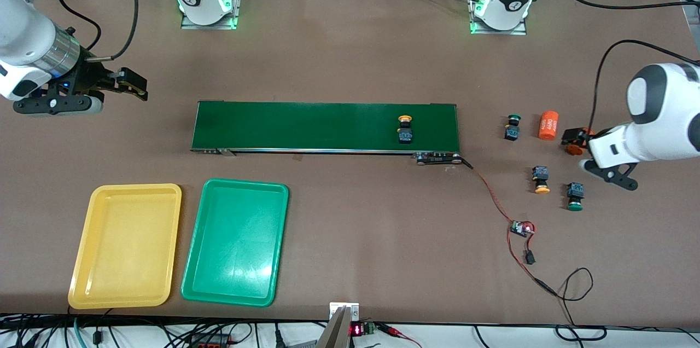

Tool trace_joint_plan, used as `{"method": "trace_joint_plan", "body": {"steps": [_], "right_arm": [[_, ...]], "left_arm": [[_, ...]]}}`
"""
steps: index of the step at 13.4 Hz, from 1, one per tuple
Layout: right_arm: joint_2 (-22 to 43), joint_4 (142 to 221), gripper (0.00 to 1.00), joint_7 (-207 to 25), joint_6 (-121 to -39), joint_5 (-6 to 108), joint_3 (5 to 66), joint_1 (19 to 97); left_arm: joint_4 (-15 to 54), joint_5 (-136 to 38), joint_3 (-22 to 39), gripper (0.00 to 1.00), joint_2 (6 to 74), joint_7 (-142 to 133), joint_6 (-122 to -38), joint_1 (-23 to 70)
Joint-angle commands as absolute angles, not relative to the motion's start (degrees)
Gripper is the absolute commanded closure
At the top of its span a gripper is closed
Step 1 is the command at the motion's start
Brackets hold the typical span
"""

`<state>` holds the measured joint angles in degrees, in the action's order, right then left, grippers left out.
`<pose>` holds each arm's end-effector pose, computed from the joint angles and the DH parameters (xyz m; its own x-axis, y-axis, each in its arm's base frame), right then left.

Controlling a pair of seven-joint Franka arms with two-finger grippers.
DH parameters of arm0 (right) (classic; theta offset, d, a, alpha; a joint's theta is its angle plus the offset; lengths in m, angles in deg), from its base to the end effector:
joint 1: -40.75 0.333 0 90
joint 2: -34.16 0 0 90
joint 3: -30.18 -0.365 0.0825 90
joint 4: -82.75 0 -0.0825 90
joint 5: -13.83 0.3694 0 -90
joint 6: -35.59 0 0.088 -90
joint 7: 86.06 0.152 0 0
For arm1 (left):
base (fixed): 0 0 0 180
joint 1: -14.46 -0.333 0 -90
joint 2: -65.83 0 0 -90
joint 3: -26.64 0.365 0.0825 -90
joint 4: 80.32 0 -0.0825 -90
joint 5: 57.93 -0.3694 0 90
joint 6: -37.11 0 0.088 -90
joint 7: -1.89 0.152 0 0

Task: Sort buttons by color to trays
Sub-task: 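Move the left gripper back and grasp an orange battery cylinder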

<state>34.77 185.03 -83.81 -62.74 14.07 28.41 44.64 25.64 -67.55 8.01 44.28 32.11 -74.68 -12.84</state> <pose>0.5334 0.0535 0.5481 0.9966 0.0587 -0.0584 0.0587 -0.9983 -0.0015 0.5869 0.1196 0.3225 0.8712 -0.4370 -0.2238 -0.4229 -0.8995 0.1098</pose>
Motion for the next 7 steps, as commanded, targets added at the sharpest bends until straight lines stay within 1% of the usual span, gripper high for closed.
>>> {"method": "trace_joint_plan", "body": {"steps": [1, 2, 4, 5, 6, 7], "right_arm": [[35.2, 185.6, 0.0, -83.1, -62.9, 14.7, 28.3, 44.7], [35.2, 185.6, 0.0, -83.1, -62.9, 14.7, 28.3, 44.6], [35.2, 185.6, 0.0, -83.1, -62.9, 14.8, 28.3, 44.7], [35.2, 185.6, 0.0, -83.1, -62.9, 14.8, 28.3, 44.7], [35.2, 185.6, 0.0, -83.1, -62.8, 14.8, 28.3, 44.6], [35.2, 185.6, 0.0, -83.1, -62.8, 14.8, 28.4, 44.6]], "left_arm": [[32.9, -71.5, 6.9, 0.0, 45.6, 37.6, -84.6, -18.2], [36.0, -73.9, 6.9, 0.0, 45.8, 38.2, -90.4, -19.7], [40.7, -74.9, 6.8, 0.0, 45.3, 42.1, -97.6, -23.6], [43.2, -74.9, 6.9, 0.0, 44.3, 44.5, -103.3, -24.5], [44.6, -75.0, 6.9, 0.0, 43.0, 47.0, -108.1, -25.5], [45.0, -75.0, 6.9, 0.0, 41.2, 50.3, -110.2, -27.4]]}}
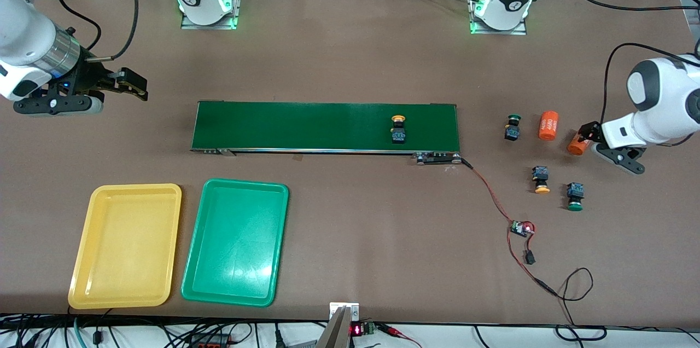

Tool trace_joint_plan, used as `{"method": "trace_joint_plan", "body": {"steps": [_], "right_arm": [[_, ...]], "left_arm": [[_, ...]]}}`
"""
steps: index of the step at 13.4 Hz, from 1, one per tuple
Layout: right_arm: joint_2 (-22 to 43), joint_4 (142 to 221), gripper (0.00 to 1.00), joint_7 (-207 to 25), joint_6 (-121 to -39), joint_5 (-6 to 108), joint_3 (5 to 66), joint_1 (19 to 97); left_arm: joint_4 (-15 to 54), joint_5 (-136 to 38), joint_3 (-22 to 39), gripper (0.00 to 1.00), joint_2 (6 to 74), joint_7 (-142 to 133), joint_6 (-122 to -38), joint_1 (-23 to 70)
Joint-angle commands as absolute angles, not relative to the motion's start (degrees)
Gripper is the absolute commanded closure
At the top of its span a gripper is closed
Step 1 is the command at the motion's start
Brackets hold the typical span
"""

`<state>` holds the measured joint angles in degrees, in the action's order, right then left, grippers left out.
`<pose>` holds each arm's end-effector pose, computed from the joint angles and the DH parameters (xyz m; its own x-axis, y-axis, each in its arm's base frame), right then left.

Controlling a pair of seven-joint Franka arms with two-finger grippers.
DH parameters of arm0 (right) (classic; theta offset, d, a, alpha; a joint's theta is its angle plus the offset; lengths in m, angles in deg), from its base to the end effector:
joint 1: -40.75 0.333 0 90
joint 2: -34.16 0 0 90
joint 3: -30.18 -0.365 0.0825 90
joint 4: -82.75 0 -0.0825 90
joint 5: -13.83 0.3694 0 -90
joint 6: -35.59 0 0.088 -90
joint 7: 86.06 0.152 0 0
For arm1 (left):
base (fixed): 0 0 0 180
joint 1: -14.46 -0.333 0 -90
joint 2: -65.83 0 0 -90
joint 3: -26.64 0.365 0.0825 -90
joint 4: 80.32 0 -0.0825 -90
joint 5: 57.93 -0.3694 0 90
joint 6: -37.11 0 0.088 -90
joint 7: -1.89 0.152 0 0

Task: Sort buttons by color to trays
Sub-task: 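Move the left gripper back and grasp an orange battery cylinder, then place the orange battery on the conveyor belt with the left gripper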

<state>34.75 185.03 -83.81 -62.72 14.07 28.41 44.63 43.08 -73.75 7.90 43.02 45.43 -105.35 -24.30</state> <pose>0.5334 0.0534 0.5478 0.9965 0.0585 -0.0591 0.0585 -0.9983 -0.0015 0.5352 0.2026 0.2303 0.8177 -0.5734 -0.0502 -0.5742 -0.8187 -0.0004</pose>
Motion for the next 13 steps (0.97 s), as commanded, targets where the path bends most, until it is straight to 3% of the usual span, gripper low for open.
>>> {"method": "trace_joint_plan", "body": {"steps": [1, 2, 5, 6, 9, 13], "right_arm": [[35.2, 185.6, 0.0, -83.1, -62.8, 14.8, 28.4, 44.7], [35.2, 185.6, 0.0, -83.1, -62.8, 14.8, 28.3, 44.8], [35.2, 185.6, 0.0, -83.1, -62.8, 14.8, 28.4, 44.8], [35.3, 185.6, 0.0, -83.1, -62.8, 14.8, 28.4, 44.8], [35.3, 185.7, 0.0, -83.1, -62.8, 14.7, 28.4, 44.7], [35.3, 185.8, 0.0, -83.6, -62.8, 14.5, 28.4, 44.8]], "left_arm": [[45.0, -75.0, 6.8, 0.0, 40.0, 52.2, -110.5, -28.5], [45.0, -75.0, 6.8, 0.04, 39.5, 52.6, -110.5, -28.8], [44.8, -75.0, 6.7, 0.7, 39.4, 52.6, -109.4, -28.5], [44.0, -75.0, 6.3, 0.79, 39.7, 52.6, -108.4, -28.3], [37.5, -75.0, 2.1, 0.82, 41.2, 56.2, -102.8, -28.2], [24.4, -75.0, -9.6, 0.8, 41.2, 60.4, -84.2, -27.9]]}}
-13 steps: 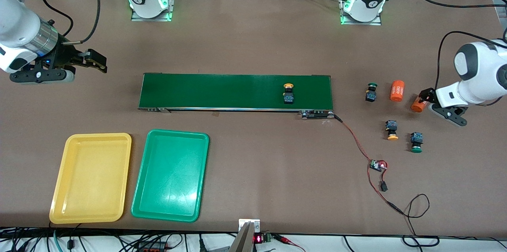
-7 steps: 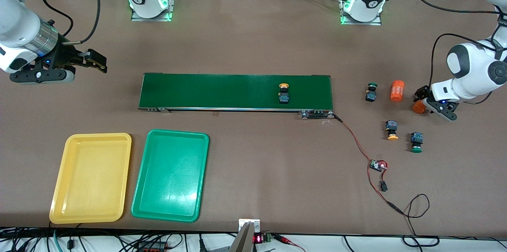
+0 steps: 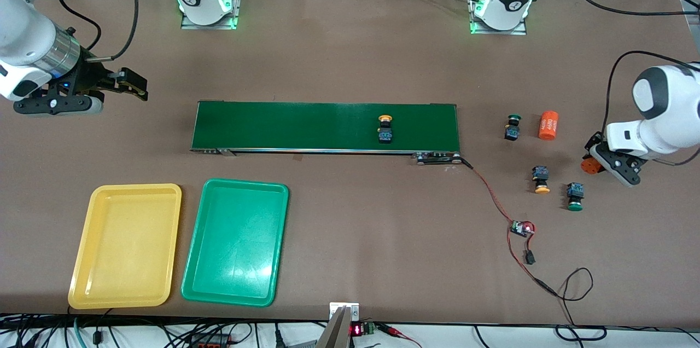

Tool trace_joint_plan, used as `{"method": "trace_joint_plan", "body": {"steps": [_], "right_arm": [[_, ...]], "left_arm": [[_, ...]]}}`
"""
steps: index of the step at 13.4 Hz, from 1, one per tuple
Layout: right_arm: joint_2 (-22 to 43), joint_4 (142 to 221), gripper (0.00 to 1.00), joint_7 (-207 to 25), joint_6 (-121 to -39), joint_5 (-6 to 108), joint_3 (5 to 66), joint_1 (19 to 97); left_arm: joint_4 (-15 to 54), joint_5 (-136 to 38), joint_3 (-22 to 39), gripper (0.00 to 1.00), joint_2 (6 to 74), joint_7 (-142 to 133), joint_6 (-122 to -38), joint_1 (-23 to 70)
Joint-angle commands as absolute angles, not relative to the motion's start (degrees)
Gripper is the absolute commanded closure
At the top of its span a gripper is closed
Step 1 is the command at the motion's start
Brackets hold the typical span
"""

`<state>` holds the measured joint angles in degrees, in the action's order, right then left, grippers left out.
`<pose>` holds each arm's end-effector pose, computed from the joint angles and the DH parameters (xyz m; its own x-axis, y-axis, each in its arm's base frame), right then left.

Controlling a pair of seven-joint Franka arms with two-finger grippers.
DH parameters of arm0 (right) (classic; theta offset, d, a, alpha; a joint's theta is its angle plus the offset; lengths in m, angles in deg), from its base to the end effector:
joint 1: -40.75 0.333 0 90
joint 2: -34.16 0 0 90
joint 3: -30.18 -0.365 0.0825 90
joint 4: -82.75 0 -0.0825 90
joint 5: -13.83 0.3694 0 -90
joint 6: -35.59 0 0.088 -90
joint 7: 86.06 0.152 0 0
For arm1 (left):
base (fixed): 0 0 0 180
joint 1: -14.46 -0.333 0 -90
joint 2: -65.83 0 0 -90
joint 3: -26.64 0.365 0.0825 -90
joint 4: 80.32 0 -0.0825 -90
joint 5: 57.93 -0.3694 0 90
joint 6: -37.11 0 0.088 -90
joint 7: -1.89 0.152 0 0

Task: Sort buttons by color to trays
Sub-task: 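Place the orange battery on the conveyor belt with the left gripper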

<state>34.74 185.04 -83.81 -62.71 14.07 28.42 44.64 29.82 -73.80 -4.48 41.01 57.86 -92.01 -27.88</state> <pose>0.5334 0.0534 0.5477 0.9965 0.0585 -0.0596 0.0585 -0.9983 -0.0015 0.6042 0.1570 0.3005 0.6039 -0.7971 -0.0060 -0.7967 -0.6038 0.0258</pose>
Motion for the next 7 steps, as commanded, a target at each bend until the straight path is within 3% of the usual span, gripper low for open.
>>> {"method": "trace_joint_plan", "body": {"steps": [1, 4, 7], "right_arm": [[35.2, 185.7, 0.0, -84.1, -62.9, 14.2, 28.4, 44.8], [35.0, 185.7, 0.0, -84.1, -62.7, 14.2, 28.4, 44.8], [35.0, 185.7, 0.0, -84.1, -62.7, 14.2, 28.4, 45.0]], "left_arm": [[22.7, -75.0, -12.8, 0.8, 41.0, 61.7, -80.8, -27.8], [22.9, -75.0, -25.0, 0.79, 41.0, 62.4, -73.1, -27.5], [23.7, -74.8, -27.5, 0.78, 39.2, 59.5, -70.8, -16.7]]}}
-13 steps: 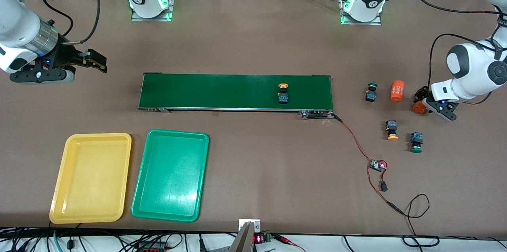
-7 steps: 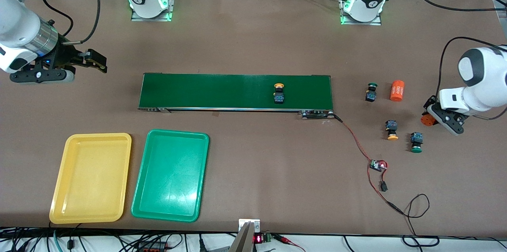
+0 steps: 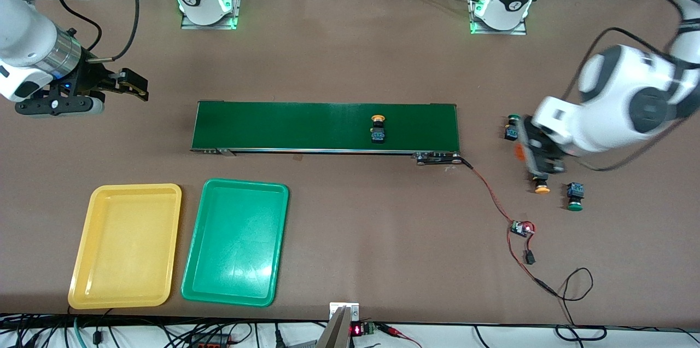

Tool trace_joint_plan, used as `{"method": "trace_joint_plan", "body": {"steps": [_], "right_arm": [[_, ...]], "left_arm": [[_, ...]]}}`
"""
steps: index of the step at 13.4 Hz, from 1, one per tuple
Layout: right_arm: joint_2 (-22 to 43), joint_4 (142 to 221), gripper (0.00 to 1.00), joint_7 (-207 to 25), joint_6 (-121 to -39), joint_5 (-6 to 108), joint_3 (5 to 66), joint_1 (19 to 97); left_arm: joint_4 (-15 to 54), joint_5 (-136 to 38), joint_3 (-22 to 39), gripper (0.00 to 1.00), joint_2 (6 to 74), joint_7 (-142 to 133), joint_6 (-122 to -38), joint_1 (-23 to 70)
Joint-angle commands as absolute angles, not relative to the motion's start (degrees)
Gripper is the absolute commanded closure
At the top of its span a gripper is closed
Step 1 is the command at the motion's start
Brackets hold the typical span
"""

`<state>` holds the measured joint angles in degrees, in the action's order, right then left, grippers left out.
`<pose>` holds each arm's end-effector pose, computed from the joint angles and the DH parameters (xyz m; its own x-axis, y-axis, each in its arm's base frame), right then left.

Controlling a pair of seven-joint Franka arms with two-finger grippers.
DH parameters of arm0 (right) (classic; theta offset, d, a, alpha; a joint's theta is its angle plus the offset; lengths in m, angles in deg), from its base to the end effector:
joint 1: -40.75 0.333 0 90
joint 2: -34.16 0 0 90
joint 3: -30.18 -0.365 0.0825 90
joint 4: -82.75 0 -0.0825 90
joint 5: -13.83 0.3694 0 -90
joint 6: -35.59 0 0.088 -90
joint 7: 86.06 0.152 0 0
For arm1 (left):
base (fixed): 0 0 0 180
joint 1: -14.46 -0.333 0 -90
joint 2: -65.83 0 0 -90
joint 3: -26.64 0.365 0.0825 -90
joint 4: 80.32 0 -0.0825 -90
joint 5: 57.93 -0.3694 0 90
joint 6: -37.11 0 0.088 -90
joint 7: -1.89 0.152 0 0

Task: Sort buttons by color to trays
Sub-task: 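Place the orange battery on the conveyor belt with the left gripper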

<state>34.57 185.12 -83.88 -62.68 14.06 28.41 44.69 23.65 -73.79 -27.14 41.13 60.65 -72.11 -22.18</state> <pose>0.5337 0.0540 0.5454 0.9961 0.0608 -0.0645 0.0608 -0.9981 -0.0013 0.5941 -0.1016 0.3803 0.1513 -0.9884 0.0112 -0.9737 -0.1471 0.1737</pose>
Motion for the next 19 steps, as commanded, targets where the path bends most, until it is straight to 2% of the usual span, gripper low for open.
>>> {"method": "trace_joint_plan", "body": {"steps": [1, 5, 7, 9, 10, 11, 12, 15, 19], "right_arm": [[34.9, 185.7, 0.0, -84.1, -62.7, 14.2, 28.3, 44.9], [34.8, 185.7, 0.0, -83.9, -62.4, 14.9, 28.3, 44.8], [34.8, 185.7, 0.0, -84.0, -62.2, 15.0, 28.4, 44.8], [35.0, 185.7, 0.0, -84.0, -62.1, 15.1, 28.4, 45.0], [34.9, 185.7, 0.0, -84.0, -61.8, 15.1, 28.4, 44.9], [34.9, 185.7, 0.0, -84.0, -61.7, 15.1, 28.4, 44.9], [34.9, 185.7, 0.0, -83.9, -61.7, 15.1, 28.4, 44.8], [33.2, 185.6, 0.0, -82.7, -64.9, 18.0, 28.4, 47.7], [28.6, 185.4, 0.0, -74.1, -71.6, 19.5, 28.4, 54.6]], "left_arm": [[23.7, -74.8, -27.4, 0.78, 37.5, 55.9, -71.4, -14.0], [25.4, -77.9, -25.4, 0.78, 34.9, 44.5, -78.6, -2.3], [25.2, -80.1, -24.8, 0.78, 31.4, 44.3, -81.0, -0.2], [25.3, -81.4, -24.8, 0.73, 29.6, 42.2, -82.6, 0.7], [25.2, -81.5, -24.9, 0.65, 29.4, 42.1, -82.3, 1.4], [25.0, -81.7, -24.8, 0.24, 29.4, 42.1, -82.3, 2.2], [24.5, -81.7, -24.8, 0.0, 29.7, 42.1, -82.3, 3.0], [23.4, -81.6, -24.9, 0.0, 30.2, 42.3, -80.9, 1.4], [19.7, -81.2, -25.3, 0.0, 35.7, 39.8, -65.8, -5.2]]}}
